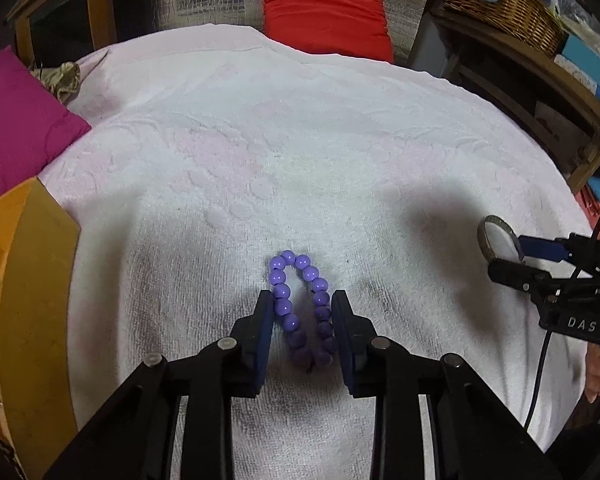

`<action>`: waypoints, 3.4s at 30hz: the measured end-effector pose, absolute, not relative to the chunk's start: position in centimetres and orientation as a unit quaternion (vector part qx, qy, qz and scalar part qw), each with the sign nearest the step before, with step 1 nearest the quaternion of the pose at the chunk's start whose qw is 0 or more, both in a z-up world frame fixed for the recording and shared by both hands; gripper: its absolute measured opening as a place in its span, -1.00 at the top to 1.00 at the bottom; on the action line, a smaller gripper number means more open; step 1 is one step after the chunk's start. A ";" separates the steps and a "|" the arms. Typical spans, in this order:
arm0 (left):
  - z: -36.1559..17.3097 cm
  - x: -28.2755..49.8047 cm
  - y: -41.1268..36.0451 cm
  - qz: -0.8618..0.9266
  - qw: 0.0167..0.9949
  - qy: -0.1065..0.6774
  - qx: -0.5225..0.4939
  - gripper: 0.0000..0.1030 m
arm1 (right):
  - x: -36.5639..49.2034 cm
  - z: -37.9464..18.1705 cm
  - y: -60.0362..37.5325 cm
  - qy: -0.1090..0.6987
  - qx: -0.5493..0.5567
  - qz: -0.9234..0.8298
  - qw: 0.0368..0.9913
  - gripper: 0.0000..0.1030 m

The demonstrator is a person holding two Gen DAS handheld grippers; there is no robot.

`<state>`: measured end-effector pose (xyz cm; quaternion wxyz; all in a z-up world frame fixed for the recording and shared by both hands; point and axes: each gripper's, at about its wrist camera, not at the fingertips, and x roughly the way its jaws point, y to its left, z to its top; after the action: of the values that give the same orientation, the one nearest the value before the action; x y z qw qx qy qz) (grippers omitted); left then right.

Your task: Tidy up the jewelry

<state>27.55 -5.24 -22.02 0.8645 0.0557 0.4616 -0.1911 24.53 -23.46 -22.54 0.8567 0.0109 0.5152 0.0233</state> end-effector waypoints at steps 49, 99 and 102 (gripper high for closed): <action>-22.6 27.4 -5.6 -0.142 0.870 0.456 0.121 0.04 | 24.8 -22.8 -23.1 0.514 0.002 0.025 0.858 -0.25; -23.0 27.5 -8.0 -0.179 0.867 0.454 0.099 0.14 | 23.8 -22.6 -23.2 0.507 -0.003 0.031 0.861 -0.21; -22.8 27.3 -8.0 -0.189 0.867 0.450 0.102 0.52 | 23.7 -22.6 -23.2 0.507 -0.002 0.030 0.862 -0.21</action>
<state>27.32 -7.99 -22.84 0.8668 0.1015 0.4500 -0.1892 23.69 -23.19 -22.59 0.8615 -0.0025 0.5068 0.0305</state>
